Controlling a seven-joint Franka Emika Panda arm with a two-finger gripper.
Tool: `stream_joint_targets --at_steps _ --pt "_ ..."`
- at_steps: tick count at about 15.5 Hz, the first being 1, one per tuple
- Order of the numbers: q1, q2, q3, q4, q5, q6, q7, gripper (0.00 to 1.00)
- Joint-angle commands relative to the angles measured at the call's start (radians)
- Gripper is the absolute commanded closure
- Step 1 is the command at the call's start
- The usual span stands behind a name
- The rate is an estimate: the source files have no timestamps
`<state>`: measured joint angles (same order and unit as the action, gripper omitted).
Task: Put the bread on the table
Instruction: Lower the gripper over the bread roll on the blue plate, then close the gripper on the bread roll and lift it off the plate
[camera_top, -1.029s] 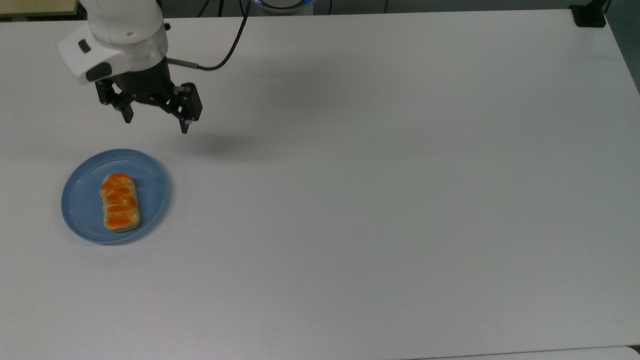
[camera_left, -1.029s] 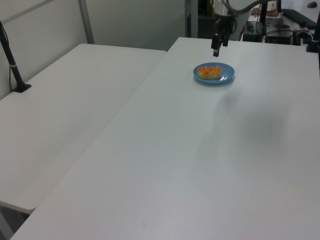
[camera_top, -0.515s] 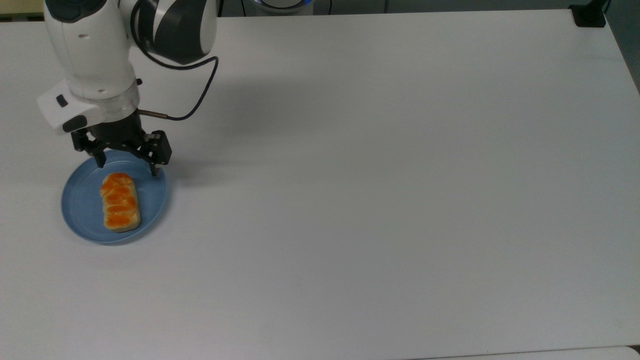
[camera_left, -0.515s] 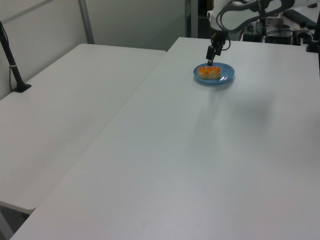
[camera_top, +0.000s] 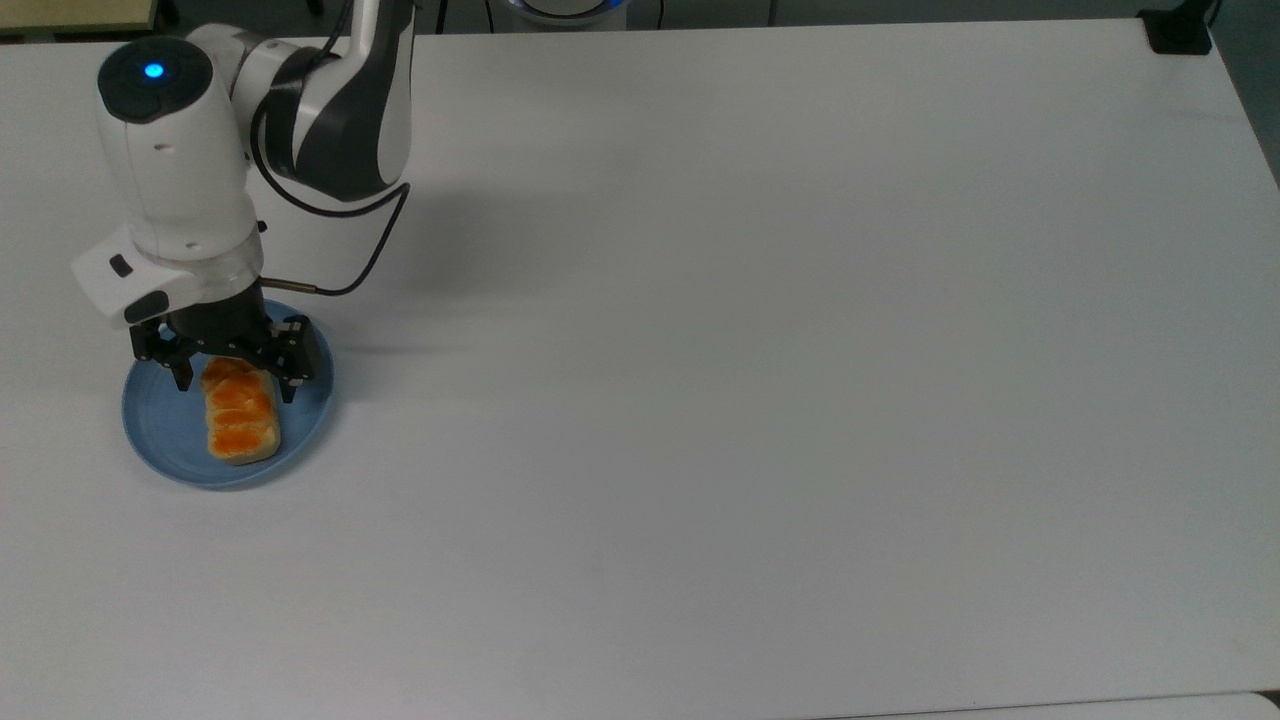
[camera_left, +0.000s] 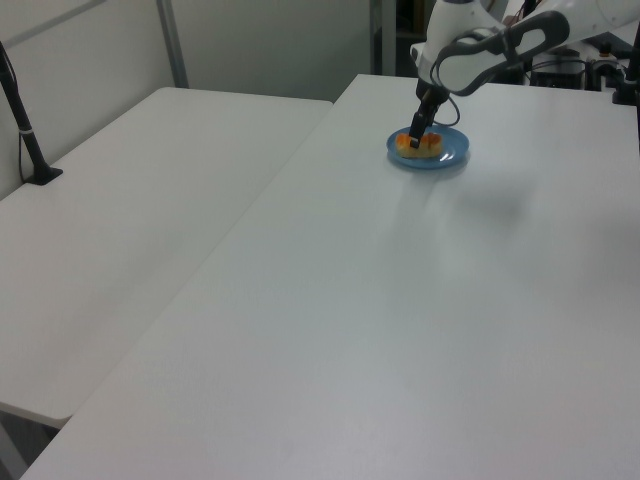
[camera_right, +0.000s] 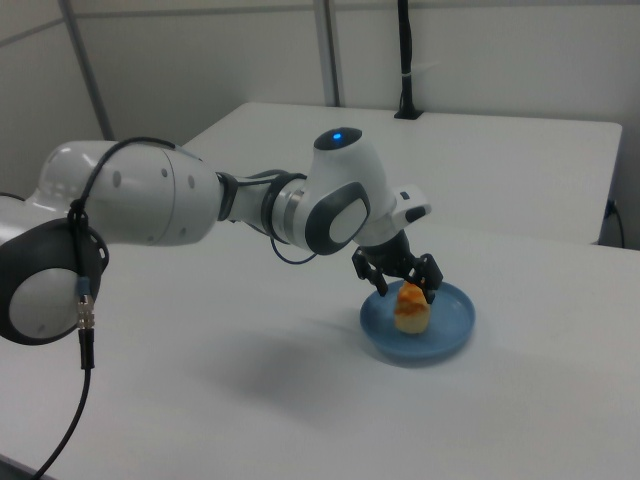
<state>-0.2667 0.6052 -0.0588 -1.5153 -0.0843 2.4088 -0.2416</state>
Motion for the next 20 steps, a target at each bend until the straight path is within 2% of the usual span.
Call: stream_joint_targets --at_steps 1,3,4,5,7,10,11,13,16,20 --pt "0.0 0.028 -0.001 0.026 0.0 0.032 -0.021 0.0" --pt "-0.002 0.039 -0.001 0.032 0.003 0.032 -0.021 0.0" --pt "-0.005 0.044 -0.001 0.032 0.003 0.032 -0.021 0.07" --pt "-0.005 0.044 -0.001 0.03 0.001 0.032 -0.022 0.18" --pt "-0.005 0.044 0.0 0.03 0.003 0.032 -0.022 0.44" --pt "-0.005 0.039 0.0 0.029 0.006 0.032 -0.021 0.71" --pt "-0.005 0.035 0.004 0.029 0.006 0.032 -0.021 0.74" --pt "-0.006 0.004 0.005 0.024 0.003 0.03 -0.021 0.74" --pt "0.003 -0.085 0.013 -0.023 0.006 -0.002 -0.013 0.74" --pt "0.064 -0.137 0.072 -0.089 0.003 -0.042 0.059 0.74"
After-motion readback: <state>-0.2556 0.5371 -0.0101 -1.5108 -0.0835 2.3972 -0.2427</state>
